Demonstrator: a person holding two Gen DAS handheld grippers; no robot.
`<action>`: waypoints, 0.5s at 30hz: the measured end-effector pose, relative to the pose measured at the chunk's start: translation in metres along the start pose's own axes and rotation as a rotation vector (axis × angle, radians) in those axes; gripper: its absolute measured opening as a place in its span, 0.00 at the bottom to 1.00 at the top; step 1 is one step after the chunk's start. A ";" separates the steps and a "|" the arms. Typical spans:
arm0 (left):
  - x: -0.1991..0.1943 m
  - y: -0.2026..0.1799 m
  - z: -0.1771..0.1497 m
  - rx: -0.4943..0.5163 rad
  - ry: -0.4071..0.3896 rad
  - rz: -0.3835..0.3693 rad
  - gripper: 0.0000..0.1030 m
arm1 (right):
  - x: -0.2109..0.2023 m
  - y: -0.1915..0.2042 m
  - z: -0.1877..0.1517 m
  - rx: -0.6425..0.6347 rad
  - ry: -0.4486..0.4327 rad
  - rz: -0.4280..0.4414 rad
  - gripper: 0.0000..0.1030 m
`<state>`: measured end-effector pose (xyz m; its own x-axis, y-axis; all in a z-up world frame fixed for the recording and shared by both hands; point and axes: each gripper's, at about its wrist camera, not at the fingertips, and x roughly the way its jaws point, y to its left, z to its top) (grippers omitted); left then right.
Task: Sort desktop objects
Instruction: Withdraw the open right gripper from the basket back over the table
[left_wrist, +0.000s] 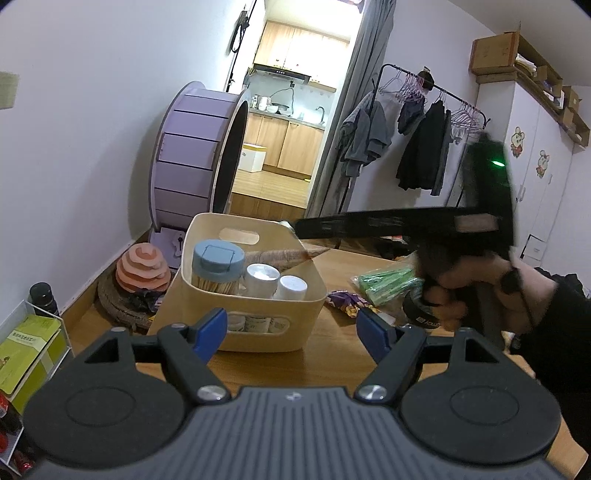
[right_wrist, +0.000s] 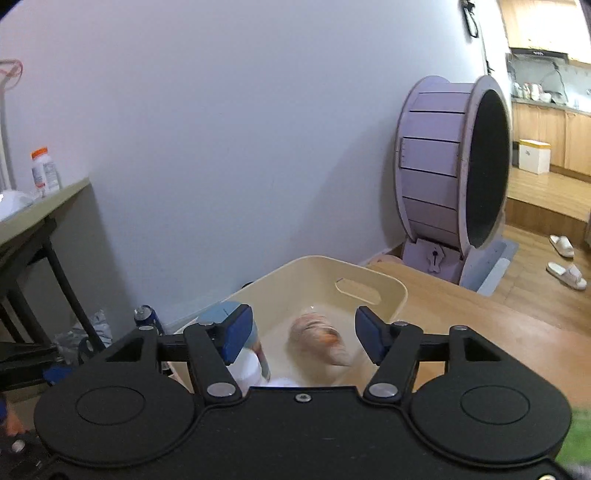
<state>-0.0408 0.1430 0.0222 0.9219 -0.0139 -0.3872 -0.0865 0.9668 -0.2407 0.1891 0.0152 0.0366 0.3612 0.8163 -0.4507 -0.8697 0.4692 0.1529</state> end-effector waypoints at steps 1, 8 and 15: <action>0.000 -0.001 0.000 0.002 0.001 -0.002 0.74 | -0.007 -0.002 -0.002 0.007 -0.005 -0.009 0.60; 0.002 -0.010 -0.003 0.019 0.007 -0.018 0.74 | -0.086 -0.014 -0.029 0.058 -0.053 -0.127 0.75; 0.012 -0.026 -0.009 0.053 0.031 -0.036 0.74 | -0.127 -0.025 -0.069 0.073 -0.035 -0.245 0.79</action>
<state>-0.0308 0.1158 0.0161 0.9119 -0.0561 -0.4065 -0.0326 0.9776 -0.2081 0.1418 -0.1228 0.0295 0.5706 0.6860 -0.4513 -0.7289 0.6763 0.1063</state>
